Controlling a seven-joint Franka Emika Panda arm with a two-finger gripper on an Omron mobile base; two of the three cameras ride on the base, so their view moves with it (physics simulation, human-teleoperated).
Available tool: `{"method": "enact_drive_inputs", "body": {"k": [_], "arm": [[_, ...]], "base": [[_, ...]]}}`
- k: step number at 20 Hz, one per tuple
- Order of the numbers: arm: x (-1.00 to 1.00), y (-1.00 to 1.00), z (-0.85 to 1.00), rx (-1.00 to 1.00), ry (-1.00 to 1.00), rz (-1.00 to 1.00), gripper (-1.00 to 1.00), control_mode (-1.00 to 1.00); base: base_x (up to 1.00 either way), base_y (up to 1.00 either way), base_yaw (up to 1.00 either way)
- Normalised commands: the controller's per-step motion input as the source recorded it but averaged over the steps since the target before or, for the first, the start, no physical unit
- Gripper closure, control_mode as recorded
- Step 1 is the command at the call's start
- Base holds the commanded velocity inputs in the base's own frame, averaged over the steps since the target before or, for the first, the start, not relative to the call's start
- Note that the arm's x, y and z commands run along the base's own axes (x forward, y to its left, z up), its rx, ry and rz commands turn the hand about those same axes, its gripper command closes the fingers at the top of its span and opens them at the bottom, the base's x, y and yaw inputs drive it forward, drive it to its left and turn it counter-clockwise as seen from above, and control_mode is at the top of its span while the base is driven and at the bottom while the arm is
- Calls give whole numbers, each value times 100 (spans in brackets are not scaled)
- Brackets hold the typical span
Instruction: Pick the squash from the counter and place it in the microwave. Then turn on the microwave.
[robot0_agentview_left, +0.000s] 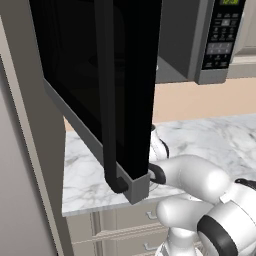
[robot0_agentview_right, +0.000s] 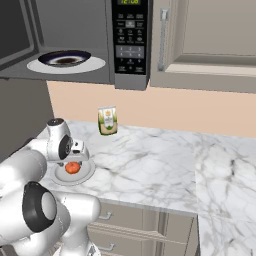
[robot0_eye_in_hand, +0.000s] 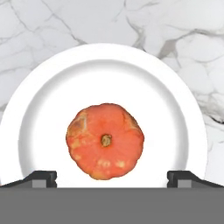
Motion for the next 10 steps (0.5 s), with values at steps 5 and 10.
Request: {"method": "enact_drive_inputs", "body": {"k": [5,10], "arm": [[4,5,-8,0,1,-2,-100,-100],[3,2,-10,0,2,-2,-100,-100]], "base": [[0,0,0],[0,0,0]]}}
